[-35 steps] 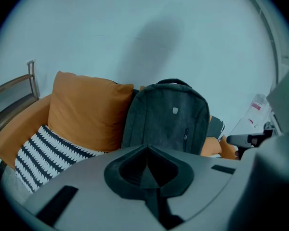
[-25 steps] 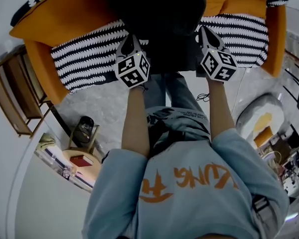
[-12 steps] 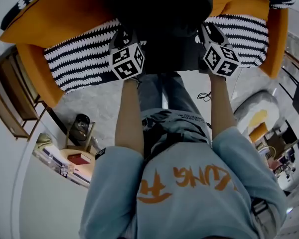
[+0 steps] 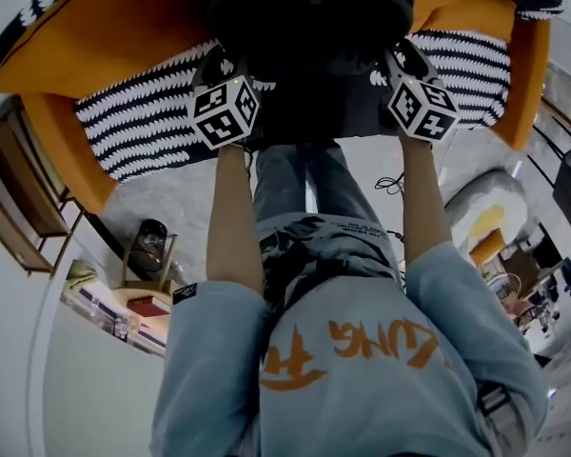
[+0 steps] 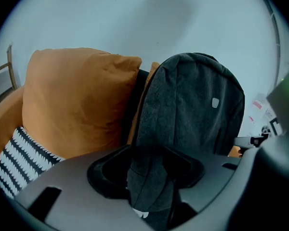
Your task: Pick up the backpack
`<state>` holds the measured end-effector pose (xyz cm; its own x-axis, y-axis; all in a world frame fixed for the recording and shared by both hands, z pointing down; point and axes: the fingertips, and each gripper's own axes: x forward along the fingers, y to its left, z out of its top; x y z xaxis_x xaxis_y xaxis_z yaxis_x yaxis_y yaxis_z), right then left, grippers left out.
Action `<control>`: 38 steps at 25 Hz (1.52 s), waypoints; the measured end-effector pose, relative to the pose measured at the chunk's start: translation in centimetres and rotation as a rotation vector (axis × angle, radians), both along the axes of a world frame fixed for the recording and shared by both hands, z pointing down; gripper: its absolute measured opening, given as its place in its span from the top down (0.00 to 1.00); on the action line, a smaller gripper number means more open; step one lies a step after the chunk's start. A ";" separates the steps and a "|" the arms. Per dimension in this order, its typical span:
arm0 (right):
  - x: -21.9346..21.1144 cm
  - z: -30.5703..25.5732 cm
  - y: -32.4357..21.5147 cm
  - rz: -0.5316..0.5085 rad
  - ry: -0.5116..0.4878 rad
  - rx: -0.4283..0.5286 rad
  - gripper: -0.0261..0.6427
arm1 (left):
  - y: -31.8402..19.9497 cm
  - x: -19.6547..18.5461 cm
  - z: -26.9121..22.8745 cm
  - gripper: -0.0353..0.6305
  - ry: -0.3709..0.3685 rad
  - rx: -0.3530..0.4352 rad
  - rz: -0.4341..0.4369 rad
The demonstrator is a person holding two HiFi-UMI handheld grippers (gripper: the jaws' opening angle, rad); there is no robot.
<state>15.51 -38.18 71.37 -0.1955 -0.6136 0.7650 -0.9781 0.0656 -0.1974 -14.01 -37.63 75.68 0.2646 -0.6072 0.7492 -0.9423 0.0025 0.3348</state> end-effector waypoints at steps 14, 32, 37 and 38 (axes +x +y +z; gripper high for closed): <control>-0.3 0.9 -1.9 -0.048 0.000 -0.008 0.74 | -2.6 0.5 1.5 0.62 0.045 0.010 0.118; -1.3 -0.4 1.8 -0.027 -0.010 -0.053 0.89 | 2.8 0.1 -1.4 0.79 0.098 -0.036 0.069; -2.6 -2.4 3.4 -0.035 -0.026 -0.029 0.89 | 5.1 -1.2 -3.8 0.80 0.083 -0.008 0.016; -2.7 -2.9 3.7 -0.037 -0.027 -0.022 0.89 | 5.5 -1.3 -4.4 0.81 0.076 0.002 0.011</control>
<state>12.83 -34.48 68.45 -0.2387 -0.5882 0.7727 -0.9694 0.0971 -0.2255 -15.32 -32.17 71.23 0.3273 -0.6058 0.7252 -0.9140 -0.0084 0.4055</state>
